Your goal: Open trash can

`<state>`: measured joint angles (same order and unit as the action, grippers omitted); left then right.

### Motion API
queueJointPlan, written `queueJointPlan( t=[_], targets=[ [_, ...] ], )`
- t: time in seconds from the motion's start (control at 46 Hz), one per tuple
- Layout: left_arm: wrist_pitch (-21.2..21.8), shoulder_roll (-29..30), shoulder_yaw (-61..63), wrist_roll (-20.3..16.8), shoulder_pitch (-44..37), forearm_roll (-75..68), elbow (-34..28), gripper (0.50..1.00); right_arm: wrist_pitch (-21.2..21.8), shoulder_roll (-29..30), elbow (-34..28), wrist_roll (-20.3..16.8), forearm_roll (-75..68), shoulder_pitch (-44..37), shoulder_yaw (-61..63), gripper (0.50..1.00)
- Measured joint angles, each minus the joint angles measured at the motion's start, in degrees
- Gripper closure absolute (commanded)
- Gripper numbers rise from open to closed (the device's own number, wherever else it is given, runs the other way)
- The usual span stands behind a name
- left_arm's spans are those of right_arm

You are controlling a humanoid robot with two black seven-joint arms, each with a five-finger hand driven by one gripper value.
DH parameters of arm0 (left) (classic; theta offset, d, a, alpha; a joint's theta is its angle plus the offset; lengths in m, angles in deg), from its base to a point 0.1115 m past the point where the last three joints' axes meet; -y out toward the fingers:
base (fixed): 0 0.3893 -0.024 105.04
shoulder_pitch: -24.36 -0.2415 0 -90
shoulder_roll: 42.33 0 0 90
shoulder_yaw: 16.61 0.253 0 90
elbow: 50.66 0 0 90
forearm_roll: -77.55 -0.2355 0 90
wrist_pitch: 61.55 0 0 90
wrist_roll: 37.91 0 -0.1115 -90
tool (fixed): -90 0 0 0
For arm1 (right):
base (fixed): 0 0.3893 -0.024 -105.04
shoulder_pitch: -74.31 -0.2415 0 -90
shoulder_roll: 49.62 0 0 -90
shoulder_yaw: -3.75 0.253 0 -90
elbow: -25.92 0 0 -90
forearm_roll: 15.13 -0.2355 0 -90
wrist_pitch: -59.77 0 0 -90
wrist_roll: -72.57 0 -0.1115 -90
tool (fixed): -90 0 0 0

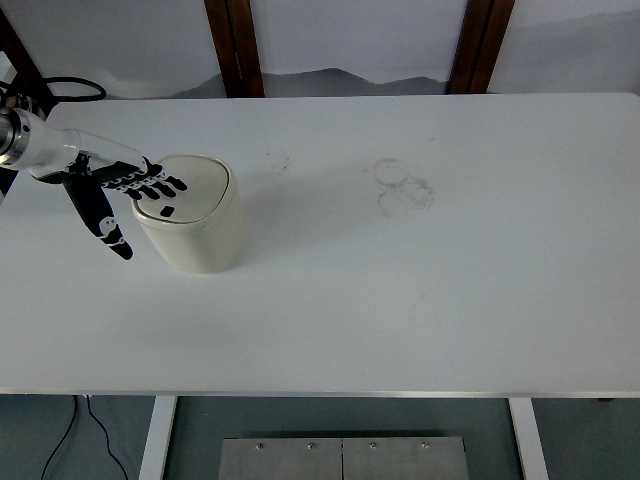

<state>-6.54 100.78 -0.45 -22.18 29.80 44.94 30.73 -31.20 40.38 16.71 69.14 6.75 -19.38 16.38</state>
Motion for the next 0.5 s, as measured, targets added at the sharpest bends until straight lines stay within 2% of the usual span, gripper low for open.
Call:
queueJointPlan(
  t=[0.5],
  targets=[
    [0.0, -1.9, -0.1, -0.1, -0.7, 0.1, -0.8, 0.500, 0.0, 0.0, 0.0, 0.0, 0.0, 0.0, 0.0, 0.505]
  ],
)
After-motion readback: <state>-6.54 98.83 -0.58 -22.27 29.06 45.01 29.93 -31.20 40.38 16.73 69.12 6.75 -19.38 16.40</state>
